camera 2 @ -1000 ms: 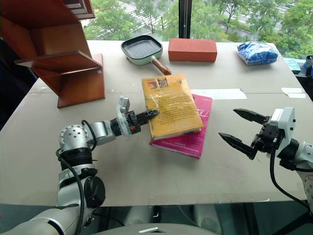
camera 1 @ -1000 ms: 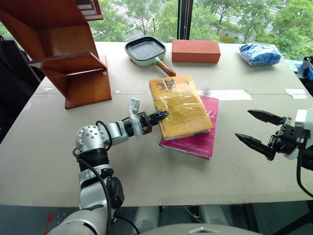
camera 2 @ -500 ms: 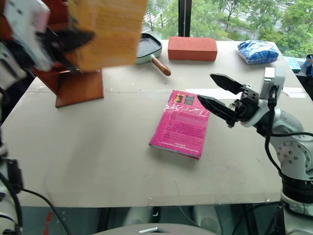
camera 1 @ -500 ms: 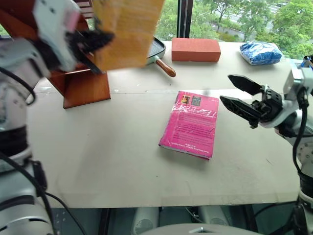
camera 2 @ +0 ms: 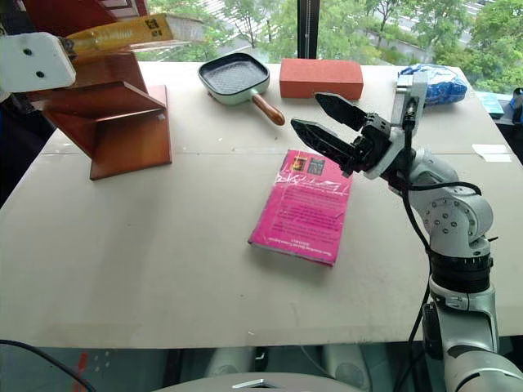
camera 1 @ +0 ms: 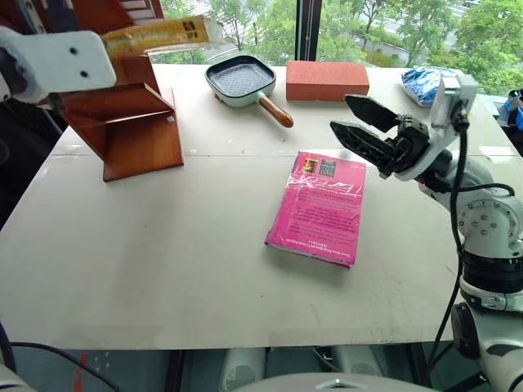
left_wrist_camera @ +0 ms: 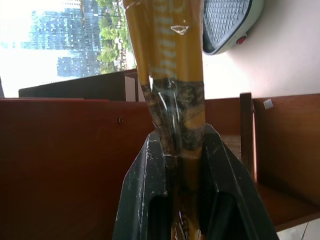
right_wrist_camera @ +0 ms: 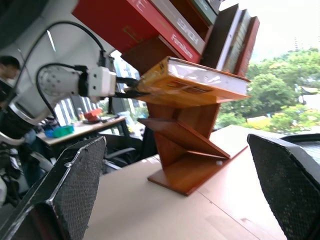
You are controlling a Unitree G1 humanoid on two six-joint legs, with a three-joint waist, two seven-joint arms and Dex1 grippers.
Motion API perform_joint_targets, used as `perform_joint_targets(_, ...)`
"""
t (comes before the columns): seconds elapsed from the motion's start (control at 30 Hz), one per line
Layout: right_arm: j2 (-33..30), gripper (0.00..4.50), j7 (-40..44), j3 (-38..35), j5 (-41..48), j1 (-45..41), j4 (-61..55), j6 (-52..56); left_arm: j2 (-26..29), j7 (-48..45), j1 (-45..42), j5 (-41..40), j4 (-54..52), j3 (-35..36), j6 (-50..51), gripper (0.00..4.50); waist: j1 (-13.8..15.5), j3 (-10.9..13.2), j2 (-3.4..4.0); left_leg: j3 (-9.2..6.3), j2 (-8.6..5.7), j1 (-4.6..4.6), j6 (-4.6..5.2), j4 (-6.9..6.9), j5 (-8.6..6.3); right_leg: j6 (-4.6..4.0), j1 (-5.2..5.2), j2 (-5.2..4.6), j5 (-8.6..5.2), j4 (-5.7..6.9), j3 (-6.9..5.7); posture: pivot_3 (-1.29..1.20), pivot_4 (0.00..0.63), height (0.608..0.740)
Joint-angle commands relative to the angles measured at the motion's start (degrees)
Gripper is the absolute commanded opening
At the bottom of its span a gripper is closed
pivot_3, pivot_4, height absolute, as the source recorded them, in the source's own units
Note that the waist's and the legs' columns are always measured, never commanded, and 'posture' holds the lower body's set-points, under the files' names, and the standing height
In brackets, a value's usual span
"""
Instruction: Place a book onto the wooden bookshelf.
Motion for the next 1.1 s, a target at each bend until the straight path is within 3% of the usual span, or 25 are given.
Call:
perform_joint_targets(0.03,-1.1,4.5,-0.2,-0.4,-3.6,-1.0,-1.8,-2.3,2.2,1.7,-1.8,4.3,3.6,1.1,-4.3,0.08,0.0,0.0,0.0,0.0,0.0,-0.01,0.0,0.0,0.0,0.0,-0.02,0.0,0.0,0.02,0.0,0.0,0.15,0.74)
perform_joint_targets(0.33,-1.4,4.5,-2.5,-0.6,-7.1,-0.8,-4.6,-2.3,3.3,-2.8,-1.2,9.4,7.1,0.9,-1.7,0.08,-0.1,0.0,0.0,0.01,0.01,-0.02,0.0,0.01,0.0,0.0,-0.08,0.01,0.0,0.14,0.0,0.0,0.15,0.74)
perform_joint_targets(0.73,-1.6,4.5,-3.4,0.2,-9.2,-1.2,-5.7,-1.5,-0.8,-6.1,0.3,9.9,4.8,1.0,9.0,0.08,-0.6,0.0,0.0,0.03,0.06,0.01,0.0,0.03,0.0,0.0,-0.15,0.07,0.0,0.3,0.04,0.0,0.15,0.74)
perform_joint_targets(0.77,-1.6,4.5,-3.6,0.2,-9.4,-1.3,-5.8,-1.3,-1.1,-6.3,0.8,9.8,4.4,1.0,9.7,1.08,-0.6,0.0,0.0,0.03,0.07,0.0,0.0,0.03,0.0,0.0,-0.17,0.07,0.0,0.31,0.04,0.0,0.15,0.74)
perform_joint_targets(0.8,-1.7,4.5,-3.8,0.3,-9.6,-1.5,-5.8,-1.2,-1.2,-6.2,1.0,10.0,4.1,1.0,10.1,1.15,-0.6,0.0,0.0,0.03,0.07,0.0,0.0,0.03,0.0,0.0,-0.17,0.07,0.0,0.31,0.05,0.0,0.15,0.74)
perform_joint_targets(0.93,-1.6,4.5,-4.0,0.3,-9.7,-1.9,-5.9,-1.2,-0.8,-5.1,1.2,11.6,3.8,0.8,11.2,3.06,-0.5,0.0,-0.01,0.05,0.07,0.0,0.0,0.04,0.0,0.0,-0.17,0.07,0.0,0.31,0.07,0.0,0.15,0.74)
perform_joint_targets(1.03,-1.5,4.5,-4.0,0.3,-9.5,-2.0,-5.9,-1.1,-0.5,-4.0,0.8,12.6,3.7,1.2,11.7,4.05,-0.3,0.0,-0.01,0.05,0.06,0.0,0.0,0.05,0.0,0.0,-0.17,0.07,0.0,0.31,0.08,0.0,0.15,0.74)
perform_joint_targets(1.1,-1.6,4.5,-3.8,0.3,-9.6,-1.6,-5.9,-1.2,-0.8,-4.9,0.7,11.6,2.1,2.5,14.0,4.05,-0.3,0.0,-0.01,0.05,0.06,0.0,0.0,0.05,0.0,0.0,-0.16,0.07,0.01,0.31,0.08,0.0,0.15,0.74)
